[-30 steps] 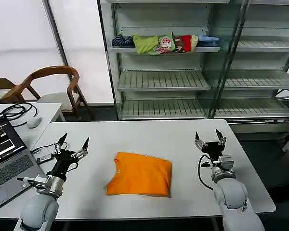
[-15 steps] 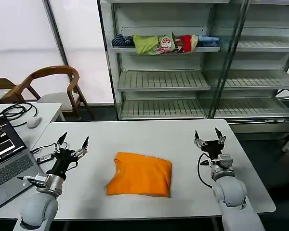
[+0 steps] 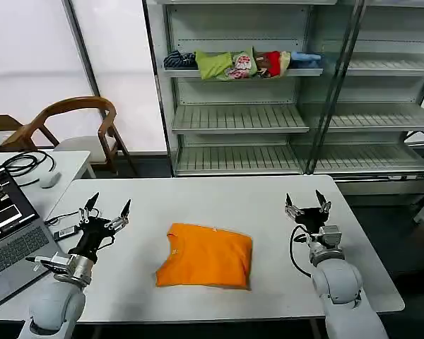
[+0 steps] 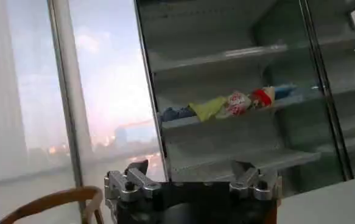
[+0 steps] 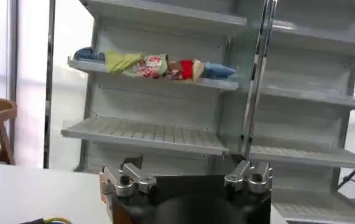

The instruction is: Fold and organize the clothes.

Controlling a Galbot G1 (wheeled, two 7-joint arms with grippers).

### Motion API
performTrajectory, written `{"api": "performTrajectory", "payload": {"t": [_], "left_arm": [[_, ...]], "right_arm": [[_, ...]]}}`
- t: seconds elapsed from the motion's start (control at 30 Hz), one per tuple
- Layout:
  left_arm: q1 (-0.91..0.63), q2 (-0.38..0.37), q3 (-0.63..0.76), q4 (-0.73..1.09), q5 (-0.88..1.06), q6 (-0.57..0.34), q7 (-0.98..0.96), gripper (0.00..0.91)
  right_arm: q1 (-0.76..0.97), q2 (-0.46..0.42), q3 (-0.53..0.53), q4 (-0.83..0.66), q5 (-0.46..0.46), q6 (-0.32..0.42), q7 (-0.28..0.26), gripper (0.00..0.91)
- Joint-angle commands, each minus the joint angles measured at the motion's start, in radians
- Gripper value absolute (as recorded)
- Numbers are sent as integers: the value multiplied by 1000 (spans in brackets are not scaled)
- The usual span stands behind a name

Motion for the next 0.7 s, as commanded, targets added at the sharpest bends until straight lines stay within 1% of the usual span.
{"api": "performTrajectory", "payload": {"t": [0.03,0.2,0.23,0.4,0.6,0.7], "left_arm": [[0,2,1,0,-1,0,0,907],[0,2,3,1,0,-2,0,907],[-3,4,3,4,0,-2,0,907],[-9,5,3,5,-1,-2,0,907],[-1,2,0,8,0,-6,0,907],[0,3,-3,10,0,-8,0,907]], "right_arm": [[3,9,0,-4,7,-3,4,907],[3,10,-2,-1,-22,27,-3,907],[3,9,-2,-1,-18,37,-6,907],[8,1,1,-3,-11,43,-9,907],[6,-9,-7,12,-21,59,18,907],[6,-12,-12,6,-22,84,7,907]]}}
